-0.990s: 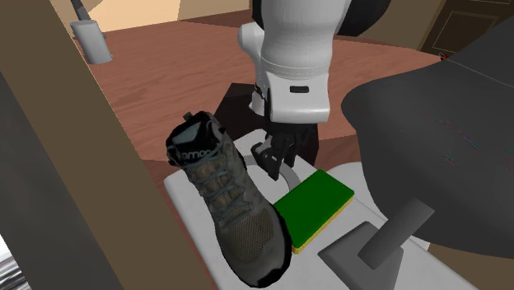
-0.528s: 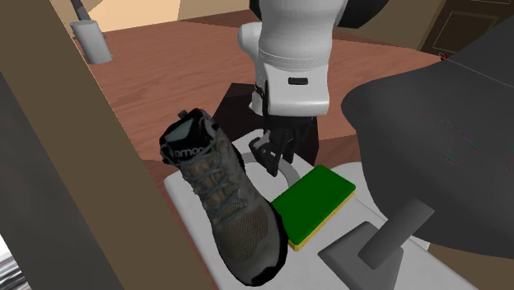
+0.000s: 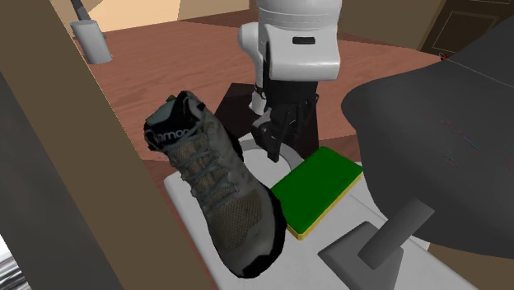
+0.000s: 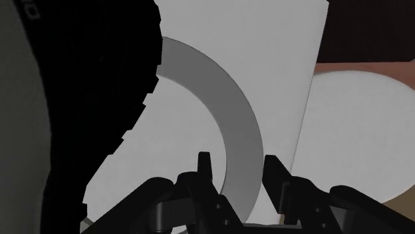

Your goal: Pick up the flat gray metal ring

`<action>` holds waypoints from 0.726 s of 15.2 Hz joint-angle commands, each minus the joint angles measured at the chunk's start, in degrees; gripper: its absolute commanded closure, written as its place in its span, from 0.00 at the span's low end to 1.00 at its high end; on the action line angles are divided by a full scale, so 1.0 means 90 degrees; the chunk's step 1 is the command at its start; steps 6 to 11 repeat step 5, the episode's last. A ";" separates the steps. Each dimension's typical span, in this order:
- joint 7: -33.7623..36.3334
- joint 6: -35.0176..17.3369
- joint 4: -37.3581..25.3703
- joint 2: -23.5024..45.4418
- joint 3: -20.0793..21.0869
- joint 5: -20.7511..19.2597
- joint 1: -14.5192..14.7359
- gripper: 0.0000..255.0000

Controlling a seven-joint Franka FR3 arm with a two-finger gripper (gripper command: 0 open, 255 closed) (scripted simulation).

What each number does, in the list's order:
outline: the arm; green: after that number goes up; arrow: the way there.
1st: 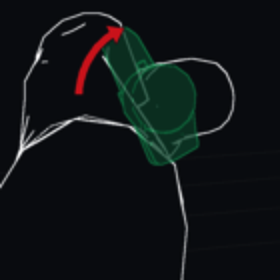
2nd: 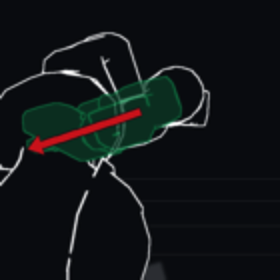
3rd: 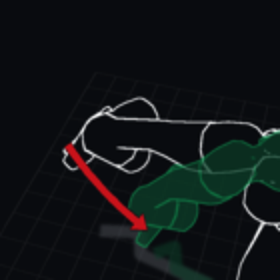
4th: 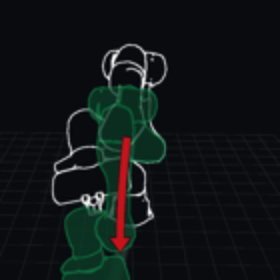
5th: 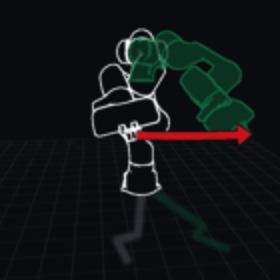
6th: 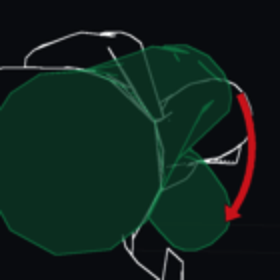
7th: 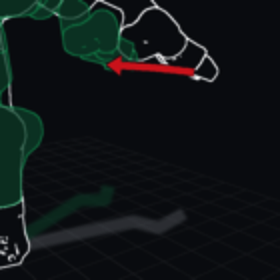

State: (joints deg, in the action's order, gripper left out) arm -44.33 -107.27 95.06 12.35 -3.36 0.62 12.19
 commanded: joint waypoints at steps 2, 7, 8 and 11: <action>0.0003 0.0246 -0.0228 -0.0038 0.0000 -0.0005 0.0001 1.00; 0.0003 0.0343 -0.0319 -0.0043 -0.0001 -0.0005 0.0001 1.00; 0.0003 0.0343 -0.0319 -0.0043 -0.0001 -0.0005 0.0001 1.00; 0.0003 0.0343 -0.0319 -0.0043 -0.0001 -0.0005 0.0001 1.00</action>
